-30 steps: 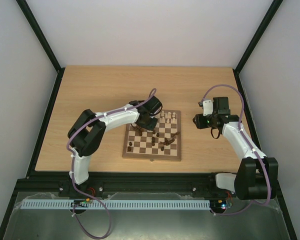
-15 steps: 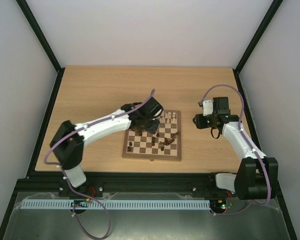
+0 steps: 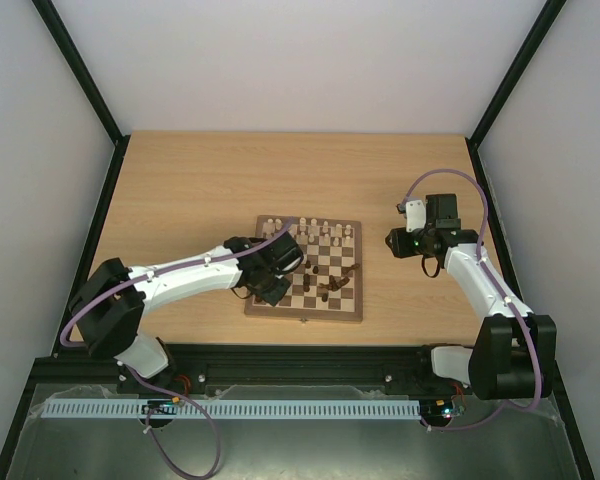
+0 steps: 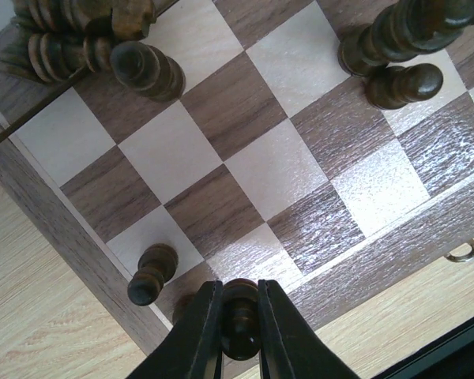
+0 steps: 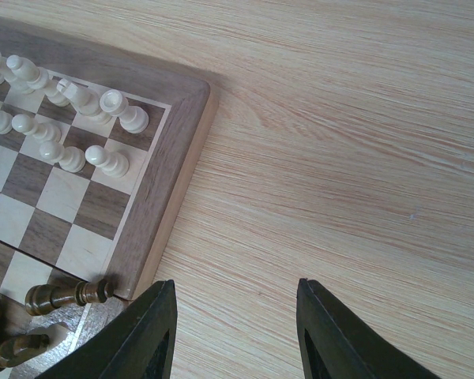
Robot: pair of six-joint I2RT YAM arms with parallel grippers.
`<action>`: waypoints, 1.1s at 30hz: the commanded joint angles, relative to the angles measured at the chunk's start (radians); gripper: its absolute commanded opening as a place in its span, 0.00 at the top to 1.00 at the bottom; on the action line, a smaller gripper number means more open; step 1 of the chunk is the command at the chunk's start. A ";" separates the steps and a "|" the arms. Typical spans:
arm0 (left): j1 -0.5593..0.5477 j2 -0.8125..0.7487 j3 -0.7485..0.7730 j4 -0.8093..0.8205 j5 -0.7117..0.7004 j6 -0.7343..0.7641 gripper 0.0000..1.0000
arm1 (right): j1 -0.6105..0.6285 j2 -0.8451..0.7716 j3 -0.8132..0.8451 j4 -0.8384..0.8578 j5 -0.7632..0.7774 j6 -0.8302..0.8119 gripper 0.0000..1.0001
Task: Set up the chess pieces on the board
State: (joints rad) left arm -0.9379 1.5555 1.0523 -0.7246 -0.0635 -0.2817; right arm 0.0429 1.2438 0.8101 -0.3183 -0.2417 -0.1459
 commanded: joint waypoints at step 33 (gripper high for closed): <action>0.046 0.083 -0.046 0.110 -0.032 -0.014 0.88 | -0.002 0.011 -0.003 -0.044 -0.010 -0.009 0.57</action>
State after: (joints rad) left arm -0.9073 1.6287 1.0183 -0.6296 -0.0971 -0.2855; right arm 0.0429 1.2438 0.8101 -0.3199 -0.2417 -0.1467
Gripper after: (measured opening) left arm 0.126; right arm 0.429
